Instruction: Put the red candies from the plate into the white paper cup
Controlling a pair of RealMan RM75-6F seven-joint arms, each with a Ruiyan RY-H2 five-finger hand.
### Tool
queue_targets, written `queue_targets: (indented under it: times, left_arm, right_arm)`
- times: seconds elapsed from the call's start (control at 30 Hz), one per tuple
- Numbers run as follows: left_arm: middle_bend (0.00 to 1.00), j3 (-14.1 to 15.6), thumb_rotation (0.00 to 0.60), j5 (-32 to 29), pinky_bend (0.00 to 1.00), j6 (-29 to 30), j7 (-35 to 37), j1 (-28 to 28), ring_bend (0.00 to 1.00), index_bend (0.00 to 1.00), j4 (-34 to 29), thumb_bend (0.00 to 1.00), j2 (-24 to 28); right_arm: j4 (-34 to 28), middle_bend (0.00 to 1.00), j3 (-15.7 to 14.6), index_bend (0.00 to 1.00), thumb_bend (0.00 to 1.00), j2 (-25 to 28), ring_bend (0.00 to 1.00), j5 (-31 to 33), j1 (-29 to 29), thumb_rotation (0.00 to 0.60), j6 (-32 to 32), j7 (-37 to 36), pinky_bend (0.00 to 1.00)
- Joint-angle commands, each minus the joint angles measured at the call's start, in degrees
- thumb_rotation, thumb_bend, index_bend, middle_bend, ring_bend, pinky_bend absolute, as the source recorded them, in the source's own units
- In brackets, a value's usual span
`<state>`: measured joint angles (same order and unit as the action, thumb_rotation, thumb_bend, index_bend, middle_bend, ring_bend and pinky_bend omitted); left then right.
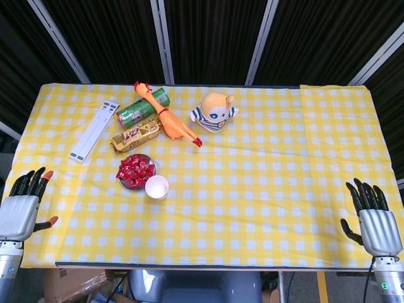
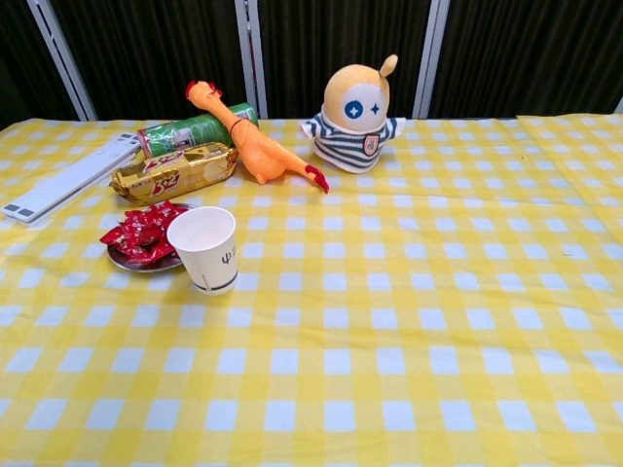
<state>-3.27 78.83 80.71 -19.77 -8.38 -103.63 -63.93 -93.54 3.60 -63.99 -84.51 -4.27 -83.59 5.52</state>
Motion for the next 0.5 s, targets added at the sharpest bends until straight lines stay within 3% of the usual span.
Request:
queue_targets:
  times: [0.03,0.1,0.17,0.23,0.3,0.43,0.5]
  left_arm:
    - [0.0,-0.1,0.6,-0.4,0.09,-0.2,-0.3,-0.1,0.0,0.0,-0.4,0.09,0.1]
    - [0.0,-0.1,0.6,-0.3,0.22,-0.1,-0.6,-0.2,0.09,0.0,-0.4,0.09,0.1]
    - [0.0,-0.3,0.6,-0.6,0.46,0.0,-1.4,-0.4,0.33,0.0,-0.3,0.09,0.0]
    - [0.02,-1.1,0.6,-1.0,0.72,0.0,-2.3,-1.0,0.65,0.0,-0.1,0.09,-0.4]
    - [0.08,-1.9,0.6,-2.0,0.83,-1.3,-3.2,-2.2,0.81,0.01,0.1,0.1,-0.8]
    - [0.2,-3.2,0.6,-4.7,0.89,-4.9,-4.7,-4.6,0.86,0.05,-0.3,0.1,-1.1]
    - [0.24,-5.2,0.6,-8.7,0.93,-8.8,-6.5,-7.5,0.88,0.07,-0.3,0.1,-1.8]
  right_arm:
    - [0.1,0.0,-0.1,0.0,0.41,0.0,0.0,-0.2,-0.1,0.6,0.1,0.1,0.0]
    - [0.0,0.0,-0.1,0.0,0.41,0.0,0.0,-0.2,0.0,0.6,0.0,-0.1,0.0]
    - [0.0,0.0,0.0,0.0,0.41,-0.1,0.0,-0.4,0.0,0.6,-0.2,-0.1,0.0]
    - [-0.1,0.0,-0.1,0.0,0.41,0.0,0.0,-0.6,0.0,0.6,-0.4,-0.1,0.0]
    - [-0.1,0.0,0.0,0.0,0.41,0.0,0.0,-0.5,-0.1,0.6,-0.1,-0.3,0.0]
    - [-0.2,0.0,0.1,0.0,0.41,0.2,0.0,0.0,-0.3,0.6,0.4,-0.9,0.0]
    - [-0.4,0.0,0.1,0.0,0.41,0.3,0.0,0.4,-0.3,0.6,0.8,-1.4,0.0]
